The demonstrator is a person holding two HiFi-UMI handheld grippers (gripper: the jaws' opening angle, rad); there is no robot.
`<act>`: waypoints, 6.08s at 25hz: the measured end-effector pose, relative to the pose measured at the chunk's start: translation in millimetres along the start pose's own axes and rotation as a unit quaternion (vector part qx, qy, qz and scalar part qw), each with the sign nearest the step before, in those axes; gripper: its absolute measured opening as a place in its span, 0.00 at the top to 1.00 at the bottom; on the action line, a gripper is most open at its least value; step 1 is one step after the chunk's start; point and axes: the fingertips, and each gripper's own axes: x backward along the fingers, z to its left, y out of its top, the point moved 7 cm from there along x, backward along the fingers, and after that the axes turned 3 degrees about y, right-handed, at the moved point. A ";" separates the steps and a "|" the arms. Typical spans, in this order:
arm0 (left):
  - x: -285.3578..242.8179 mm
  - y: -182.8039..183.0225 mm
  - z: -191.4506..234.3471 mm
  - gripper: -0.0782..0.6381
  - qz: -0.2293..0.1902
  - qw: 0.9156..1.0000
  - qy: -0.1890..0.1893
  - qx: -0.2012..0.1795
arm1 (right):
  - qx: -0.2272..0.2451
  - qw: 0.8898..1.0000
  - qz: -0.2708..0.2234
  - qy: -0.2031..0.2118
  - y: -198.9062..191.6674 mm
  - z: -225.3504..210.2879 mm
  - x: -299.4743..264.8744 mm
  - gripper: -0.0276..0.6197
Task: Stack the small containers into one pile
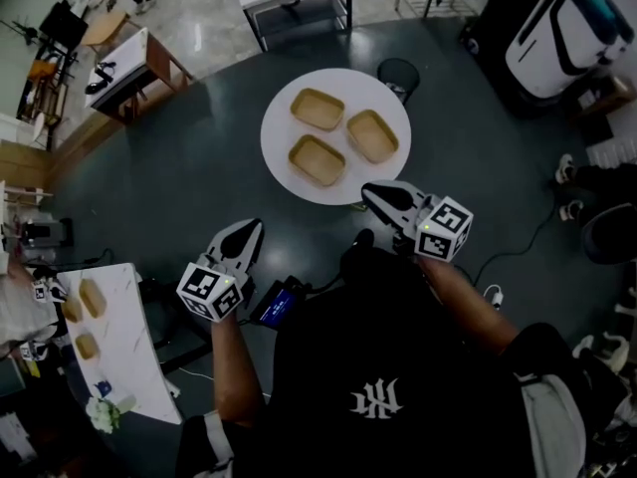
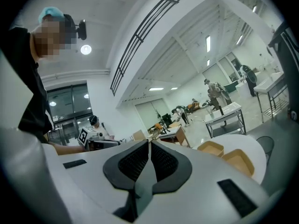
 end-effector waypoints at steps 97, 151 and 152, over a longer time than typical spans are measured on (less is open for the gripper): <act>-407.0 -30.2 259.0 0.71 0.365 0.906 -0.210 0.028 | -0.301 0.882 0.093 -0.350 -89.0 -261.6 -144.3 0.68; -409.8 -60.5 262.6 0.73 0.390 0.903 -0.171 0.057 | -0.230 0.860 0.182 -0.418 -89.6 -277.8 -155.8 0.71; -409.7 -59.9 262.7 0.76 0.388 0.904 -0.170 0.061 | -0.228 0.859 0.185 -0.418 -89.1 -278.0 -156.5 0.71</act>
